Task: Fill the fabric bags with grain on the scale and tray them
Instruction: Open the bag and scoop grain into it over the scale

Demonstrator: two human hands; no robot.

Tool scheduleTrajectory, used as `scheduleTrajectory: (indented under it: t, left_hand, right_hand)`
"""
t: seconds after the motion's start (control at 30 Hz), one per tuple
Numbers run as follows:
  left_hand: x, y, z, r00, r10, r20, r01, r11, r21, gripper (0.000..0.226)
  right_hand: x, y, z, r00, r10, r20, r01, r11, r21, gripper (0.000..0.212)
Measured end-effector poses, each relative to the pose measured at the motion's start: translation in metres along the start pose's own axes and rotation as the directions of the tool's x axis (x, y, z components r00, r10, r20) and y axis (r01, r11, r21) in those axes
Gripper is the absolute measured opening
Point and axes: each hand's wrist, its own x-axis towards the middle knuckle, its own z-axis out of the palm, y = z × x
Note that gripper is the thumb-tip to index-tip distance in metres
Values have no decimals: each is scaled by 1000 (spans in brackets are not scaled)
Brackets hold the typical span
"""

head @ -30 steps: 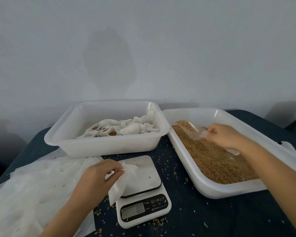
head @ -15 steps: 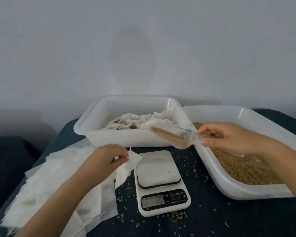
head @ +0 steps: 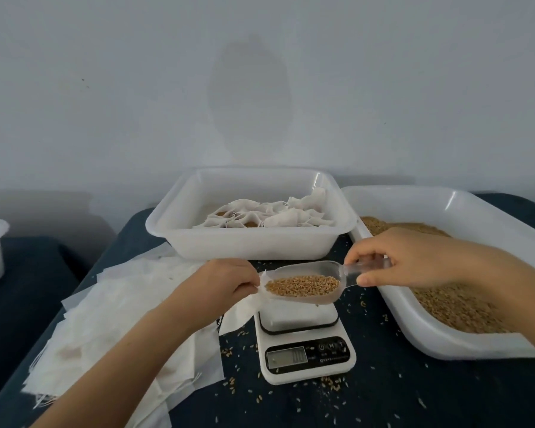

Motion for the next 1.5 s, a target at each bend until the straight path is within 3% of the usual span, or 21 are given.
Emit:
scheduleTrajectory:
  t: [0.37,0.67,1.17,1.5]
  left_hand:
    - [8,11,9,998,43,51,-43,999,0,21]
    - [4,11,8,997,39,66,-40,999,17,22]
    - [-2,15,7,997,58,45,-58,998,0,22]
    - [-7,16,5,998,57,32,-57,998,0,19]
  right_hand:
    - [7,-21,-22,999,26,47,-20,993,-117,29]
    - [17,-41,-39,997,47,58,-35,982,-187,19]
    - [23,-64,-52,994,53,100,-25,964,-264,20]
    - [26,-80,-58,994,41,105,1,928,-373,32]
